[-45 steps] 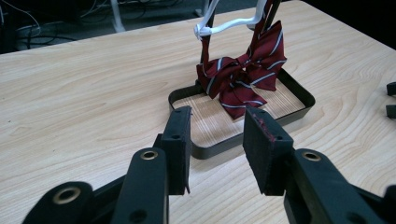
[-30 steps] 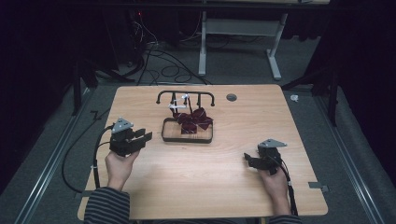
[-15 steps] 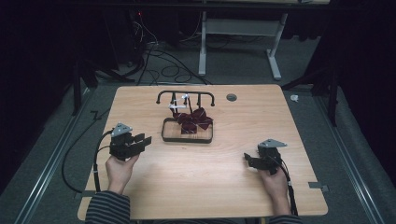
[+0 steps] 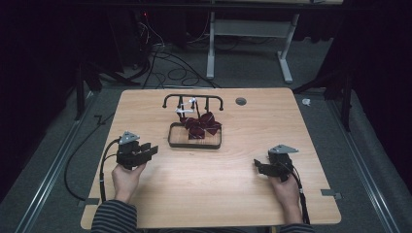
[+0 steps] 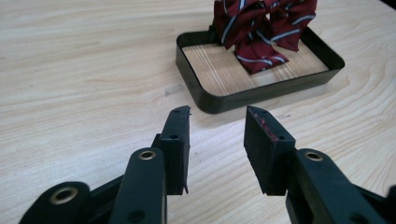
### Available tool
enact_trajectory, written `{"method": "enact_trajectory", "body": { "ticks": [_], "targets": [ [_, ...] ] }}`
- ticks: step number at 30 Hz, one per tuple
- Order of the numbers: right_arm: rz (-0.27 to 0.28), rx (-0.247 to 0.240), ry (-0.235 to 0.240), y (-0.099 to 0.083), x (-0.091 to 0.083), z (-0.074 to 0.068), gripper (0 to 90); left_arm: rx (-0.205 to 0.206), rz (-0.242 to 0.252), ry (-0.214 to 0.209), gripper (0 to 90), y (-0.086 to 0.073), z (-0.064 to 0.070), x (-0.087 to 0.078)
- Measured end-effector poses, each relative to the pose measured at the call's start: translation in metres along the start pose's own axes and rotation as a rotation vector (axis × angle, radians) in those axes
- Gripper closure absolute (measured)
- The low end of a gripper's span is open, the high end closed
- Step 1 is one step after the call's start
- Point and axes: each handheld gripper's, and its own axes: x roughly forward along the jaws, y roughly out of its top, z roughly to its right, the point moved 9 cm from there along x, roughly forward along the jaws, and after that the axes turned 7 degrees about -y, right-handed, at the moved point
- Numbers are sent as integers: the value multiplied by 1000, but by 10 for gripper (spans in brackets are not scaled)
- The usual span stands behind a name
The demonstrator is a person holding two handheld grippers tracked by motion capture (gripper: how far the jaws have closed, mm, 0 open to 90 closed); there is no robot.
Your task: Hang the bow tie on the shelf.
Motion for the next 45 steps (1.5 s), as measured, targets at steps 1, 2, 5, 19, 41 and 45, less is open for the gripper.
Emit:
{"method": "enact_trajectory", "body": {
  "ticks": [1, 2, 5, 19, 41, 45],
  "targets": [
    [0, 0, 0, 0, 0, 0, 325, -1, 0, 0, 611, 0, 0, 1],
    [-1, 2, 0, 0, 0, 0, 324, -4, 0, -4, 611, -1, 1, 2],
    [0, 0, 0, 0, 0, 0, 324, -9, -7, -3, 610, -4, 0, 5],
    [0, 0, 0, 0, 0, 0, 325, -20, -44, 10, 604, -17, -4, 20],
    [0, 0, 0, 0, 0, 0, 325, 26, -81, 46, 591, -25, -3, 42],
    [0, 1, 1, 0, 0, 0, 324, 30, -81, 54, 591, -26, -3, 46]
  ]
}}
